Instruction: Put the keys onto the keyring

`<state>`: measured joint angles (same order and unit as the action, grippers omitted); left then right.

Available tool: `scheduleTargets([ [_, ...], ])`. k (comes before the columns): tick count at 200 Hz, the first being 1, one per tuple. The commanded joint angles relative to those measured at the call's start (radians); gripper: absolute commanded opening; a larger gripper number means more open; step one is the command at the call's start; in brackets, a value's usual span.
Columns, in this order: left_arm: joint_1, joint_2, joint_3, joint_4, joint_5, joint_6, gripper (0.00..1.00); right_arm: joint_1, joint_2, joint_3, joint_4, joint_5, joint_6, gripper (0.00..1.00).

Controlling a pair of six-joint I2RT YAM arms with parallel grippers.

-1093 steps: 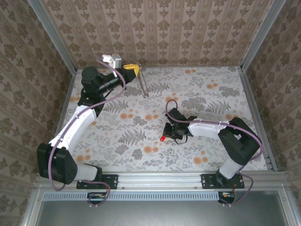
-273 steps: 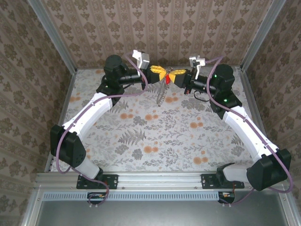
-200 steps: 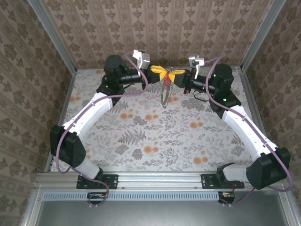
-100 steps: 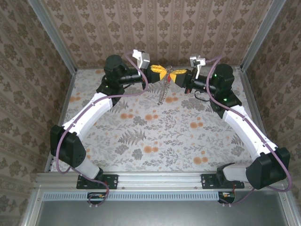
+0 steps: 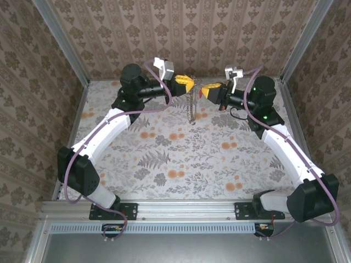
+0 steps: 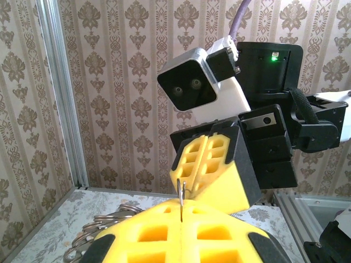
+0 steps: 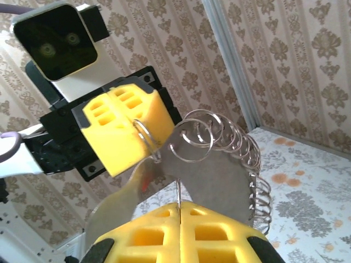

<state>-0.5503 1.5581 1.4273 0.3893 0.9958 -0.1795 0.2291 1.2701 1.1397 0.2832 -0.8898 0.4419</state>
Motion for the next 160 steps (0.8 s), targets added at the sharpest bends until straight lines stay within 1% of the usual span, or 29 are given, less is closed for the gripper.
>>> scheduleTargets([
  [1, -0.006, -0.041, 0.002, 0.036, 0.007, 0.015, 0.0, 0.004, -0.032, 0.047, 0.038, -0.069, 0.029, 0.0],
  [50, -0.008, -0.037, 0.005, 0.038, 0.013, 0.012, 0.0, 0.031, -0.019, 0.09, 0.031, -0.069, 0.022, 0.0],
  [160, -0.014, -0.044, 0.007, 0.039, 0.02, 0.012, 0.0, 0.032, 0.053, 0.138, 0.039, -0.049, 0.011, 0.0],
])
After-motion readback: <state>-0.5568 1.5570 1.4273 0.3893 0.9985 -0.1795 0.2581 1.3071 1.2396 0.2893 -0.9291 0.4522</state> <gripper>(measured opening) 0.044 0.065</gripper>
